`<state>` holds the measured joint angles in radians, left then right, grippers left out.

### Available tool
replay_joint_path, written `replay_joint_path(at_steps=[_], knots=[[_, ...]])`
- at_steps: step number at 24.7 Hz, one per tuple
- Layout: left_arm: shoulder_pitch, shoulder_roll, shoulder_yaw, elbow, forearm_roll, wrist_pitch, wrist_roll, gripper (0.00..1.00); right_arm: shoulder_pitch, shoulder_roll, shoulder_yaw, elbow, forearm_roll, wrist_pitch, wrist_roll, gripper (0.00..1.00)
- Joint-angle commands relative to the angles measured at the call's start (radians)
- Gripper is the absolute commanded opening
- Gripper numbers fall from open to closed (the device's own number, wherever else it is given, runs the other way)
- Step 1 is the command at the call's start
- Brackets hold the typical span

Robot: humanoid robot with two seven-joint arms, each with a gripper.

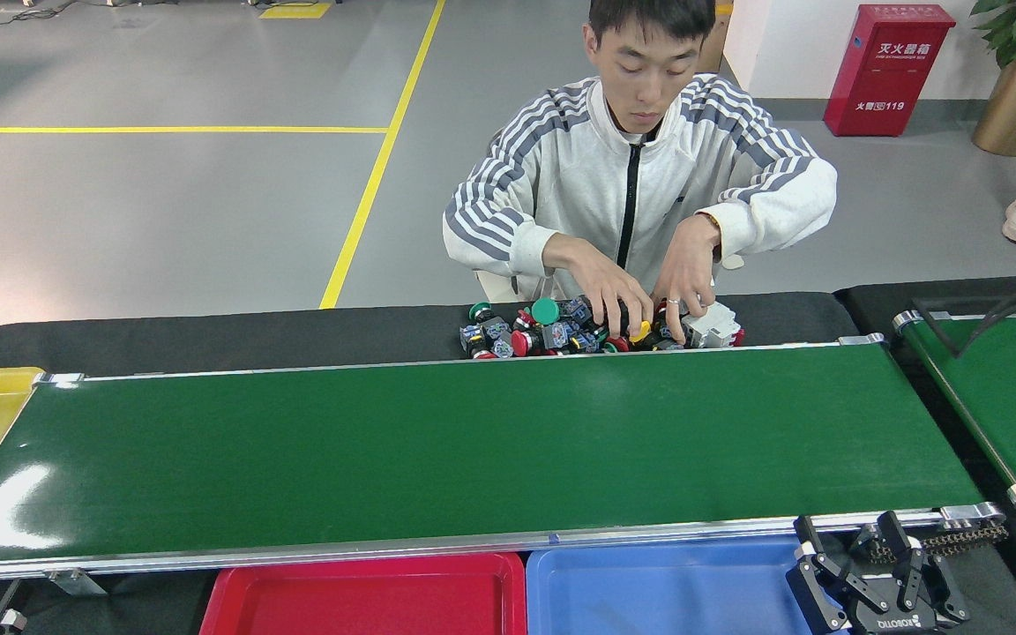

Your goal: Pick switch part from conveyor to tray

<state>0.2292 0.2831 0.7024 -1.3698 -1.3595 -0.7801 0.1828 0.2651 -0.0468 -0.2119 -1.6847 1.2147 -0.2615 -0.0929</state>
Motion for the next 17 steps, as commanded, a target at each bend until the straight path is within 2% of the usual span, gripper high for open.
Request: replay_joint_path(at_steps=[1, 13, 17], knots=[[-0.002, 0.016, 0.003, -0.009, 0.0, -0.005, 0.003, 1.0, -0.001, -0.007, -0.003, -0.023, -0.001, 0.008, 0.029, 1.0], [-0.011, 0.033, 0.016, -0.011, 0.007, -0.005, 0.004, 1.0, -0.006, -0.019, -0.024, -0.001, -0.006, 0.005, 0.027, 1.0], [-0.01, 0.015, 0.029, -0.006, 0.02, -0.005, 0.012, 1.0, -0.006, -0.021, -0.024, -0.001, -0.006, 0.01, 0.027, 1.0]])
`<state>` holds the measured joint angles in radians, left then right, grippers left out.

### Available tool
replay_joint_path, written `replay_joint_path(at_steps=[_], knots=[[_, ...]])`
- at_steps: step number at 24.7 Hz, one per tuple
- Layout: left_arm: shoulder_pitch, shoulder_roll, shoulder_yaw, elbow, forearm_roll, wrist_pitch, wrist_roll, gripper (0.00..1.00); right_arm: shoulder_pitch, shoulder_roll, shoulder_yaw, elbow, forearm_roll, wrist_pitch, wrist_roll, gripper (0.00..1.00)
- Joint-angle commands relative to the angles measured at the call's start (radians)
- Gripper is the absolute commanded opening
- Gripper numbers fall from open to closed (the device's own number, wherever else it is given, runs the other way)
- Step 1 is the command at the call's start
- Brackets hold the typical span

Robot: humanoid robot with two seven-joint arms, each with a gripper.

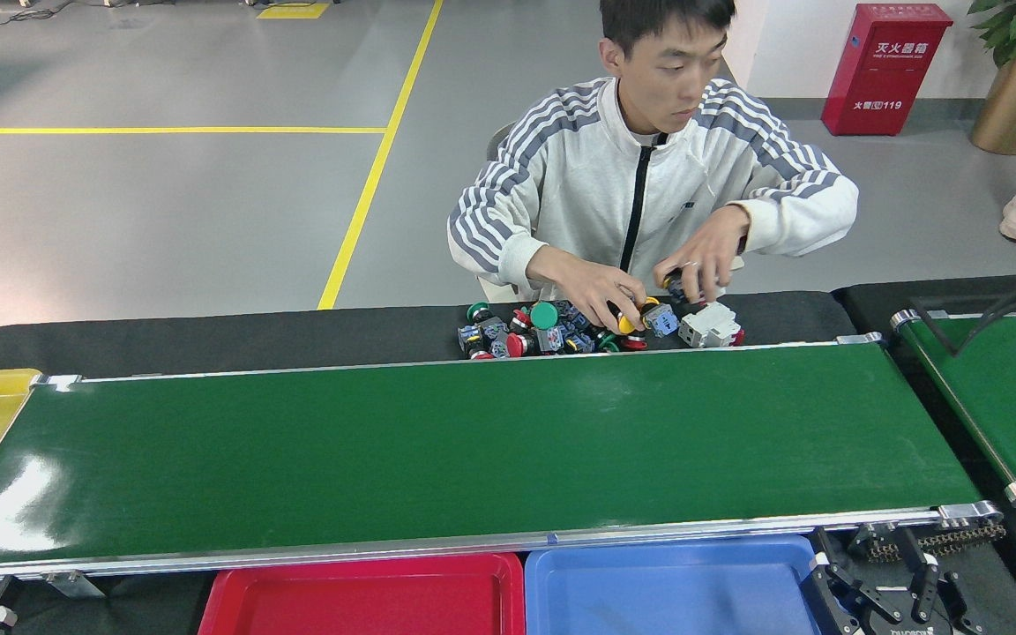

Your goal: Pick switch part from conveyor to tray

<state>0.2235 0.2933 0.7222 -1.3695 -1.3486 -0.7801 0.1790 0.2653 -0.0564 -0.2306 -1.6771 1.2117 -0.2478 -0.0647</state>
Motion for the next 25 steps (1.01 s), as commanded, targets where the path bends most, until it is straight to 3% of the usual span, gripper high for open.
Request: replay_joint_path(at_steps=[1, 25], knots=[[-0.004, 0.003, 0.011, -0.006, 0.016, -0.005, 0.017, 1.0, -0.006, -0.011, -0.009, -0.007, -0.003, -0.004, -0.001, 1.0], [0.008, 0.001, 0.023, -0.006, 0.034, -0.005, 0.011, 1.0, 0.003, -0.022, -0.013, -0.009, -0.003, -0.002, -0.001, 1.0]])
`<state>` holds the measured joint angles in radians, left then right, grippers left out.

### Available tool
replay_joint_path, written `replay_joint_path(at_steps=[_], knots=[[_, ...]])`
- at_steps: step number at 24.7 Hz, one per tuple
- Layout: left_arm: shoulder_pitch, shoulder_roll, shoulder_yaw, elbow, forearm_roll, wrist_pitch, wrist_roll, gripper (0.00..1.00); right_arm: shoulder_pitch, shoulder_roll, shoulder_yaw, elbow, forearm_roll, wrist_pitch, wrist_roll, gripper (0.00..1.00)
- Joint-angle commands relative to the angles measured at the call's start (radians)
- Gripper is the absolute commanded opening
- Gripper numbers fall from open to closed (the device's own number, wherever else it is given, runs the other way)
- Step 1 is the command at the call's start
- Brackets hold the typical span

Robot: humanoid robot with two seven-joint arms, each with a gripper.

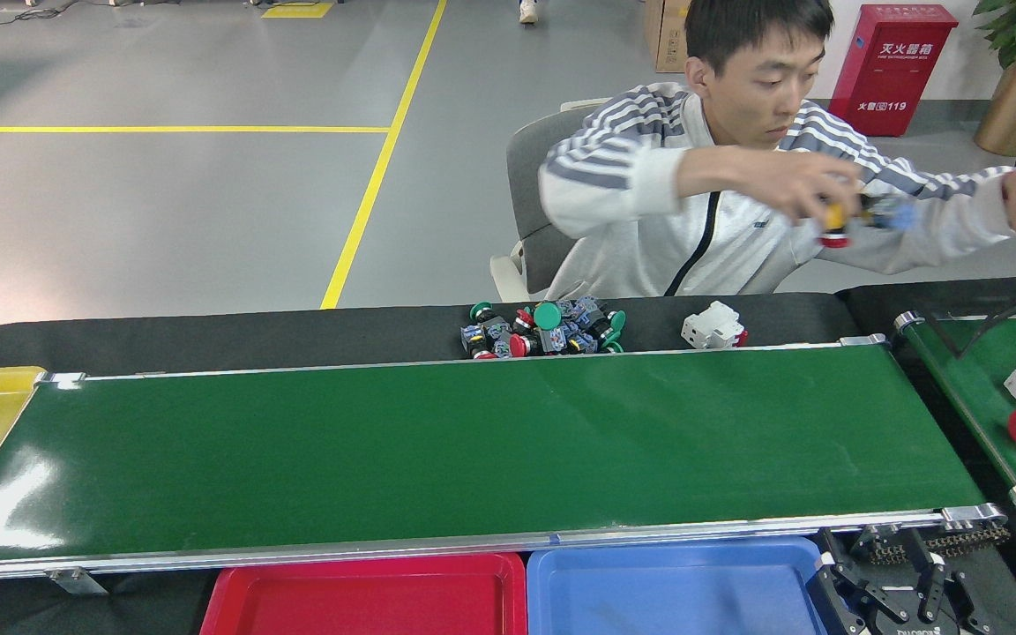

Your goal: Pick switch part from conveyor to tray

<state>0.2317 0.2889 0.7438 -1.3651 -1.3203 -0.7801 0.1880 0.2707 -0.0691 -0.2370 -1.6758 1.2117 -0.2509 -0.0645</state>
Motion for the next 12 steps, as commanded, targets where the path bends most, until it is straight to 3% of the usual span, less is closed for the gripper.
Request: replay_joint_path(at_steps=[1, 12], knots=[[0.0, 0.006, 0.002, -0.011, 0.006, -0.005, 0.002, 1.0, -0.002, -0.009, -0.008, -0.01, -0.003, 0.002, 0.0, 1.0], [-0.002, 0.004, 0.006, -0.014, 0.006, -0.005, 0.002, 1.0, -0.002, -0.006, -0.031, -0.009, -0.006, 0.004, 0.008, 1.0]])
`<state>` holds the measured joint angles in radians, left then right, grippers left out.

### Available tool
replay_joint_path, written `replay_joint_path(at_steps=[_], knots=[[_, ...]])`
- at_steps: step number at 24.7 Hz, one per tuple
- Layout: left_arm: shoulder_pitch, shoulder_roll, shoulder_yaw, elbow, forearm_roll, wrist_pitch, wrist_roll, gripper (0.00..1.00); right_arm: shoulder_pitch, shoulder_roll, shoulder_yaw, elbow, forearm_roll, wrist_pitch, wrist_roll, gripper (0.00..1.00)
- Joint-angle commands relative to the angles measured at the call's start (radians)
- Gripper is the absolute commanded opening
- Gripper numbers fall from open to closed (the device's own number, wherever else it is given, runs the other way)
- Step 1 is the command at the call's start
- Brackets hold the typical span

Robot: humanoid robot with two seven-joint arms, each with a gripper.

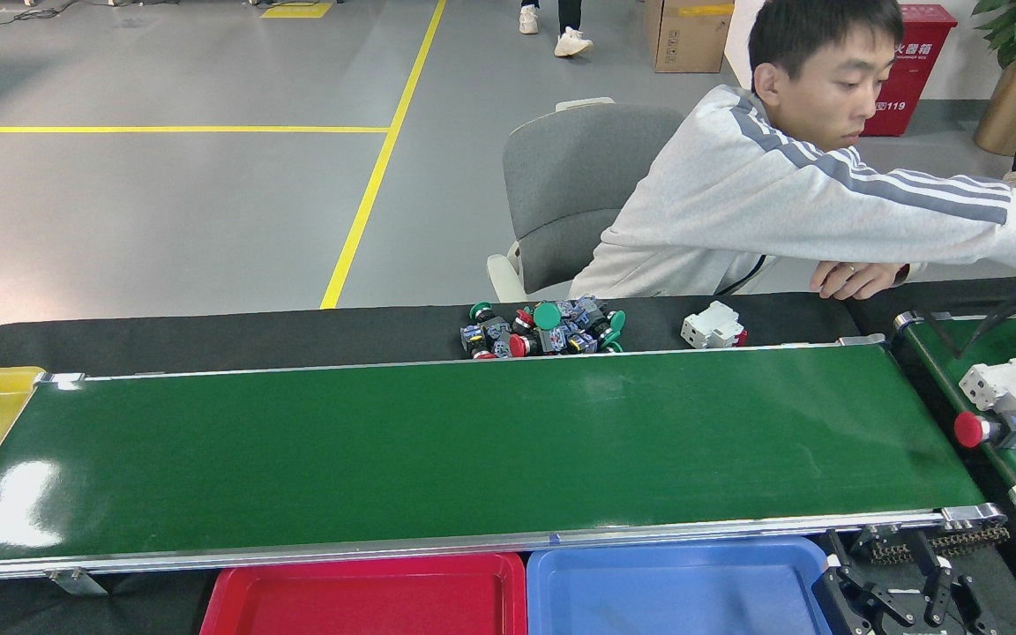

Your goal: Pick switch part from conveyor to tray

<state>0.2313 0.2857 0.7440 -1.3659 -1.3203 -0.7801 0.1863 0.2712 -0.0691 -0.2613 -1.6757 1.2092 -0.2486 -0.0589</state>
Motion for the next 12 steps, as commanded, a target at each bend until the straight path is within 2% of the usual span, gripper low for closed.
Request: replay_joint_path(at_steps=[1, 7, 9, 10, 12], knots=[[-0.001, 0.007, 0.006, -0.015, 0.006, -0.005, 0.004, 1.0, -0.003, -0.006, -0.007, -0.007, -0.004, 0.002, 0.004, 1.0], [0.005, 0.006, -0.011, -0.021, 0.013, -0.005, 0.01, 1.0, -0.012, -0.006, -0.032, -0.006, -0.005, 0.019, 0.082, 1.0], [0.023, 0.02, -0.038, -0.042, 0.042, 0.047, 0.012, 1.0, -0.021, -0.008, -0.035, -0.003, -0.007, 0.043, 0.102, 1.0], [0.039, 0.04, -0.077, -0.045, 0.064, 0.082, 0.013, 1.0, -0.027, -0.009, -0.036, 0.004, -0.007, 0.052, 0.11, 1.0], [0.066, 0.119, -0.193, -0.055, 0.164, 0.188, 0.013, 1.0, -0.049, -0.014, -0.036, 0.017, -0.007, 0.072, 0.129, 1.0]])
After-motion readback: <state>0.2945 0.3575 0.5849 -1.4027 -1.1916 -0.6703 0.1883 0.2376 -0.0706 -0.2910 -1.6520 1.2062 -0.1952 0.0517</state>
